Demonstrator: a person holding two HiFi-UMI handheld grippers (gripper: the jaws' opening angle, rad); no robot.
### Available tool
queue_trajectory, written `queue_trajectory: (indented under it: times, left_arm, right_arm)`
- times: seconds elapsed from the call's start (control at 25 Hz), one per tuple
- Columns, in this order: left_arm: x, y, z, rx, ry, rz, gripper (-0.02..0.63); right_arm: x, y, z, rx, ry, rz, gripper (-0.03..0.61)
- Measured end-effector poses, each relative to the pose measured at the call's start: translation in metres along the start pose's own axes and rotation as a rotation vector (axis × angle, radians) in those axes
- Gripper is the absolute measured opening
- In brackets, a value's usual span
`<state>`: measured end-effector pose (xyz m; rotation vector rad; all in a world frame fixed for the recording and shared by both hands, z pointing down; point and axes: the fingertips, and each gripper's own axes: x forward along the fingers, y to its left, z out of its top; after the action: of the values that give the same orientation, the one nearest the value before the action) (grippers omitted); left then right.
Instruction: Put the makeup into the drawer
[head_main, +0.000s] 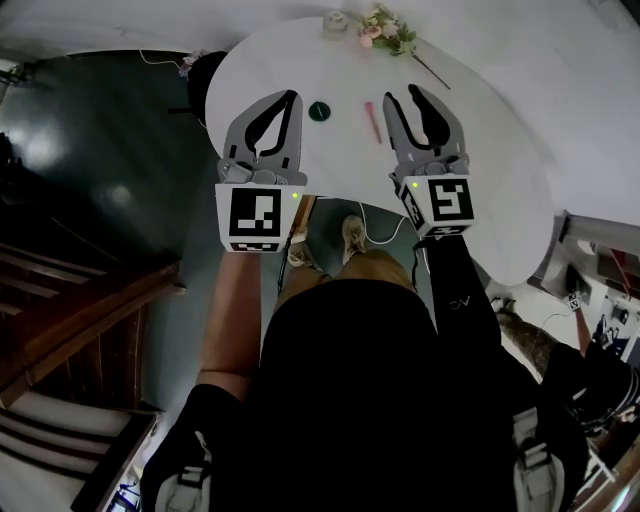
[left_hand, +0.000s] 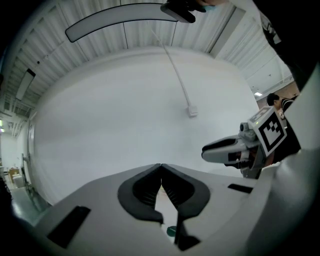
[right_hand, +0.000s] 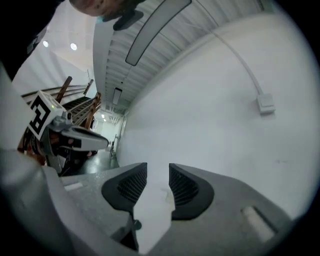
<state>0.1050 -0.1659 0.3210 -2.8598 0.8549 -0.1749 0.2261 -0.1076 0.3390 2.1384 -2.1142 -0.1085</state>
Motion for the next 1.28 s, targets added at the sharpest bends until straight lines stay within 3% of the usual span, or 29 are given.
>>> queue_trajectory:
  times: [0.52, 0.76, 0.88, 0.92, 1.08, 1.16, 1.28]
  left_arm:
    - [-0.001, 0.007, -0.035, -0.010, 0.115, 0.079, 0.009]
    - [-0.011, 0.012, -0.049, -0.024, 0.164, 0.120, 0.009]
    - [-0.013, 0.014, -0.052, -0.025, 0.172, 0.132, 0.009]
    - [-0.013, 0.014, -0.053, -0.024, 0.173, 0.135, 0.009]
    - [-0.015, 0.013, -0.054, -0.028, 0.170, 0.143, 0.009]
    - [-0.016, 0.012, -0.052, -0.025, 0.165, 0.143, 0.009]
    - [-0.020, 0.016, -0.049, -0.025, 0.156, 0.154, 0.009]
  right_arm:
    - [0.035, -0.024, -0.254, 0.179, 0.713, 0.035, 0.133]
    - [0.020, -0.024, -0.328, 0.194, 0.955, 0.011, 0.133]
    - [0.015, -0.023, -0.338, 0.179, 0.995, 0.006, 0.110]
    - [0.016, -0.022, -0.338, 0.157, 1.003, 0.015, 0.040]
    - [0.017, -0.021, -0.338, 0.112, 1.006, 0.040, 0.037]
    - [0.022, -0.022, -0.324, 0.112, 0.936, 0.042, 0.037]
    - [0.039, -0.021, -0.275, 0.094, 0.746, 0.043, 0.037]
